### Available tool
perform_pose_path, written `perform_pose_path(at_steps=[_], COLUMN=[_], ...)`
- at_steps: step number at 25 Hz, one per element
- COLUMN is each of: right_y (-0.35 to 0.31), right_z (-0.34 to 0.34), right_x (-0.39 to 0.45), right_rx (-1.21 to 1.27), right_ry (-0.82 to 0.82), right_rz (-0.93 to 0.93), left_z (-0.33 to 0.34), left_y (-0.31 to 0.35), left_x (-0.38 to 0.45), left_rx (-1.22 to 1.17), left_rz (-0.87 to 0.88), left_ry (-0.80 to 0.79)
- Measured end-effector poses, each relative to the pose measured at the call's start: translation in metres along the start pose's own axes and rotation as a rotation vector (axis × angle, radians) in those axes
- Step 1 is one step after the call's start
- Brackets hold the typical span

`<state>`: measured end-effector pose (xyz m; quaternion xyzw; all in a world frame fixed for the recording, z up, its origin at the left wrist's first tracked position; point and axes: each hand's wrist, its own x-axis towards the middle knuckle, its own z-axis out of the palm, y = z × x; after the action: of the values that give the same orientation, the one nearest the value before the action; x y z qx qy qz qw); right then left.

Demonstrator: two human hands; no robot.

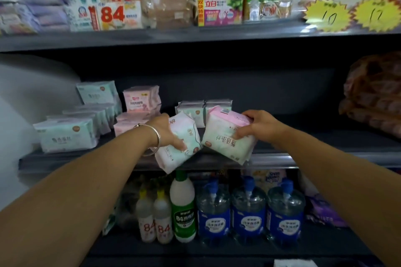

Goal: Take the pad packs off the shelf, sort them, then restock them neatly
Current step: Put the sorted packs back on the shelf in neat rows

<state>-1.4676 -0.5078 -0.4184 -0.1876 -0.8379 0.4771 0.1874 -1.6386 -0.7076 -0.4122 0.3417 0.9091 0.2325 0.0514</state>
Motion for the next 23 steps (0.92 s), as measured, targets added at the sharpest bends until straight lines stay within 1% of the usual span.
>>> perform_pose_path(at_steps=[2,4,7,14,16,18,20,23], right_y=[0.002,0.003,0.009,0.028,0.035,0.041,0.048,0.057], right_z=[-0.008,-0.011,-0.008,0.006,0.012,0.018,0.021,0.021], right_x=[0.015,0.027,0.049,0.098,0.107,0.113,0.117,0.121], right_rx=[0.101,0.210,0.367,0.778,0.841,0.862,0.837,0.759], right_ry=[0.072,0.132,0.190,0.293,0.273,0.212,0.150,0.095], right_rz=[0.002,-0.005,0.014,0.133,0.130,0.117,0.113,0.093], left_z=[-0.002,-0.002,0.003,0.019,0.025,0.030,0.035,0.040], left_y=[0.006,0.011,0.017,0.029,0.027,0.025,0.022,0.017], left_x=[0.018,0.038,0.069,0.126,0.136,0.143,0.146,0.151], left_rx=[-0.067,-0.081,-0.123,-0.389,-0.489,-0.593,-0.655,-0.730], left_rz=[-0.046,-0.080,-0.126,-0.206,-0.211,-0.211,-0.223,-0.246], left_ry=[0.068,0.109,0.119,0.168,0.166,0.167,0.179,0.238])
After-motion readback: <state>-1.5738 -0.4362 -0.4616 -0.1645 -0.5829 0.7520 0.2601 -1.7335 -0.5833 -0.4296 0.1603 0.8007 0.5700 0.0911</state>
